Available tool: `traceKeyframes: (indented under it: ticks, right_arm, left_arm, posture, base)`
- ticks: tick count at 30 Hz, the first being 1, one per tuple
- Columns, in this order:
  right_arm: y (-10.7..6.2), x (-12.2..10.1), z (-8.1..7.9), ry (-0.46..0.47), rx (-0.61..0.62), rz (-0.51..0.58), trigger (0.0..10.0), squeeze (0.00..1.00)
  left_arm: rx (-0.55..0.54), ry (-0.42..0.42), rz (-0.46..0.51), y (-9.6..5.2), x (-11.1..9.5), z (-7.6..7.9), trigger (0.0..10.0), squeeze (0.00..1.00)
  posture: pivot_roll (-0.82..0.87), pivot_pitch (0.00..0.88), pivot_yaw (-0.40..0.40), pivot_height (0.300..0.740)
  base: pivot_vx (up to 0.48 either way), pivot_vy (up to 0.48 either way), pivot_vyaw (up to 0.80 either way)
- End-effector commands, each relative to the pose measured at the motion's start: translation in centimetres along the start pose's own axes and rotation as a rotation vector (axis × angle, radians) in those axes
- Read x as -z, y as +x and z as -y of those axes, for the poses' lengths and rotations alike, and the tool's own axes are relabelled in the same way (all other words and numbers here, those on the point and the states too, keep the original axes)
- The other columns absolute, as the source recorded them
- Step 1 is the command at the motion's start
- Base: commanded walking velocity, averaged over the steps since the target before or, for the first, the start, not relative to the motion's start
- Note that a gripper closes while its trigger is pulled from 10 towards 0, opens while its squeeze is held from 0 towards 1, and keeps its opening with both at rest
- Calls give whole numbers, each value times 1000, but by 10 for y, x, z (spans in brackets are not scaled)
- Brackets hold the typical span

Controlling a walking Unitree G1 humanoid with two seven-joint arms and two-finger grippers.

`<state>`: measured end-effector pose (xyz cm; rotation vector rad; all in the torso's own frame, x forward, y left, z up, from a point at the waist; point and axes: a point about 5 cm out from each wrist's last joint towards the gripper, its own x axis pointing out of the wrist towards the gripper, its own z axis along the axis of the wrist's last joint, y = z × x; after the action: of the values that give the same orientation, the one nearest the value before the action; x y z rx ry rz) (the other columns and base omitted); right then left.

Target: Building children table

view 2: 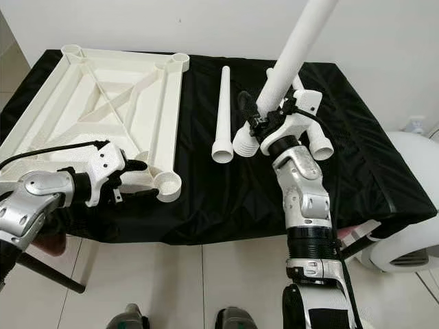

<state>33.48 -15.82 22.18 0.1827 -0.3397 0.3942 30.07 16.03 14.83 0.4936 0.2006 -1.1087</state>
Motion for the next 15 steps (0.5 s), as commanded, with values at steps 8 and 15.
traceKeyframes:
  ticks: [8, 15]
  right_arm:
    - [-2, -4, -2, -18, -22, 24, 10000, 0]
    - [-3, -5, -3, -24, -27, 23, 10000, 0]
  left_arm:
    - [-23, 54, -108, 9, 14, -3, 10000, 0]
    - [-50, 70, -160, 13, 19, -8, 10000, 0]
  posture:
    - [-22, 0, -16, 740]
    - [-29, 0, -12, 740]
  base:
    - [0, 0, 0]
    - [0, 0, 0]
